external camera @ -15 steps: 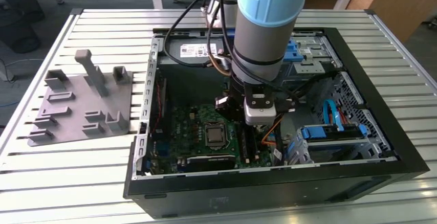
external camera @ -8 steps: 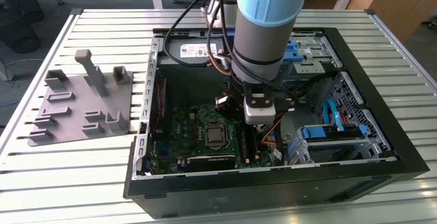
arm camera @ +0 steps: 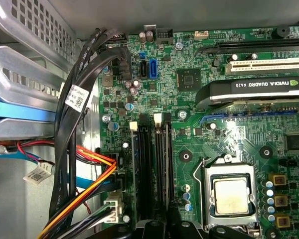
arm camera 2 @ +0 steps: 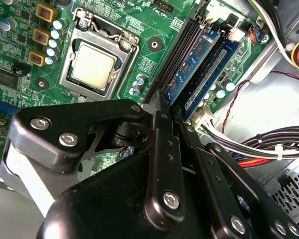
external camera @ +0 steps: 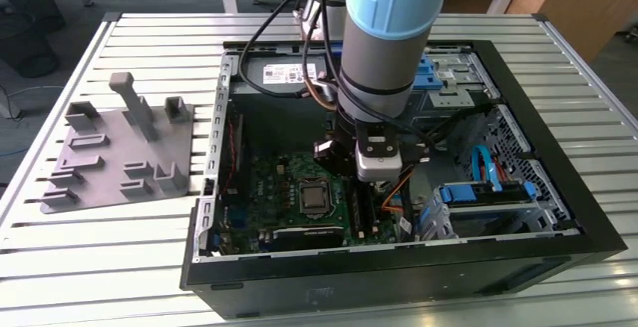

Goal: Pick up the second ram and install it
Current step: 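Insert the second ram into the second slot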

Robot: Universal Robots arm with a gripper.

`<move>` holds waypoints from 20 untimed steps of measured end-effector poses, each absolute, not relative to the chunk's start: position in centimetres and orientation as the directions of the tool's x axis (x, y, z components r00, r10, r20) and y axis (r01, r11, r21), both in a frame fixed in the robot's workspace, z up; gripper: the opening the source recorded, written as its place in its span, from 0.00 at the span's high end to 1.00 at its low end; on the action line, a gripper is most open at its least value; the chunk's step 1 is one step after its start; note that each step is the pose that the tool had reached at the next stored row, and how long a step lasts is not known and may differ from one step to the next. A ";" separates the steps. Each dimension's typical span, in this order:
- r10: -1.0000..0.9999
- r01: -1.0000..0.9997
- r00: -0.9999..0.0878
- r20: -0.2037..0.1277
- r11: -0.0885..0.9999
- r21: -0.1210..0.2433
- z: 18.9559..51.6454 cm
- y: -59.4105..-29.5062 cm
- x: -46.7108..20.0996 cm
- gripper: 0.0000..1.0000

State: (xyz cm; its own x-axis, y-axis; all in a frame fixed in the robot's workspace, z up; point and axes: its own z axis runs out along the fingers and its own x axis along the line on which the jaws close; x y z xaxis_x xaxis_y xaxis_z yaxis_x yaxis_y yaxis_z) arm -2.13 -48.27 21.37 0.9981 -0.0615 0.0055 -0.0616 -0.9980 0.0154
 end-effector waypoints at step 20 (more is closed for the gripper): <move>-0.057 -0.057 0.998 0.011 -0.998 0.013 21.8 -48.2 -2.4 0.86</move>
